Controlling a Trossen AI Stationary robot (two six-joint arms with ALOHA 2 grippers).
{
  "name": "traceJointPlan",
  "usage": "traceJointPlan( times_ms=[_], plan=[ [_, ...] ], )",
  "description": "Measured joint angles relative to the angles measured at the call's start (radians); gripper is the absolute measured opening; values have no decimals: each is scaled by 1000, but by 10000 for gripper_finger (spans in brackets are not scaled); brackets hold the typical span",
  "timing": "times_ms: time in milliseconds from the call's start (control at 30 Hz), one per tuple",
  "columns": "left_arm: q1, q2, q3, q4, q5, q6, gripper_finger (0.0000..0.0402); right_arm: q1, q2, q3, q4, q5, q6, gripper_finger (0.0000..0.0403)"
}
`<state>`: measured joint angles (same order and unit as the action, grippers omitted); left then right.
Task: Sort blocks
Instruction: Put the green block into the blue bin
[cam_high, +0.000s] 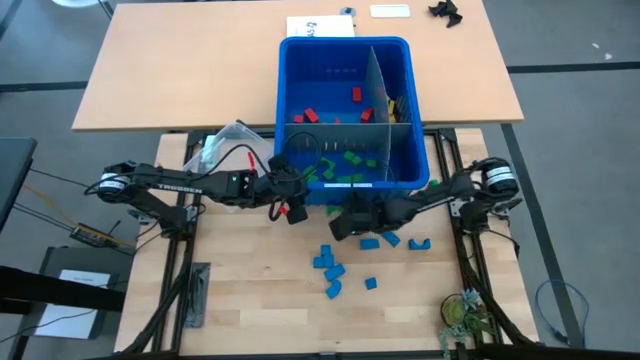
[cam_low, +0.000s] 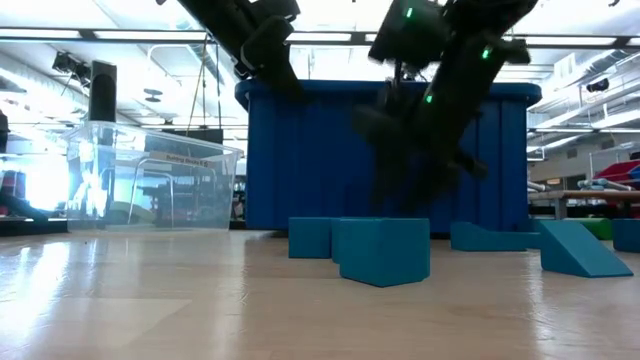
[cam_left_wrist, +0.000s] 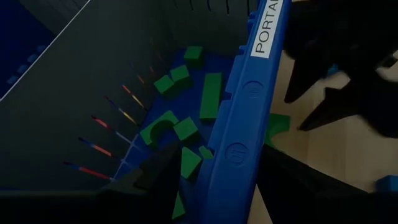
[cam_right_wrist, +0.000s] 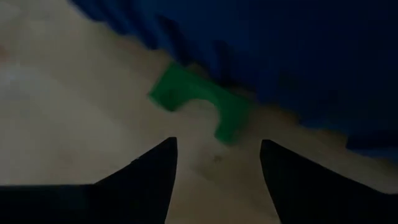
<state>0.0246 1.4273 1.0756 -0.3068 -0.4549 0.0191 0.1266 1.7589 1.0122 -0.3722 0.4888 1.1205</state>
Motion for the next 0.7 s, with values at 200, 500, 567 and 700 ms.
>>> traceJointPlan(
  times_ms=[200, 500, 567, 700],
  plan=[
    [0, 0, 0, 1, 7, -2, 204, -32, 40, 1, 20, -30, 65, 228],
    [1, -3, 4, 37, 24, -15, 204, -57, 66, 1, 86, 109, 66, 228],
    [0, -3, 3, 39, 27, -14, 204, -57, 94, 0, 108, 97, 62, 228],
    [0, -2, 2, 41, 35, -10, 204, -59, 133, 1, 144, 37, 37, 228]
  ],
)
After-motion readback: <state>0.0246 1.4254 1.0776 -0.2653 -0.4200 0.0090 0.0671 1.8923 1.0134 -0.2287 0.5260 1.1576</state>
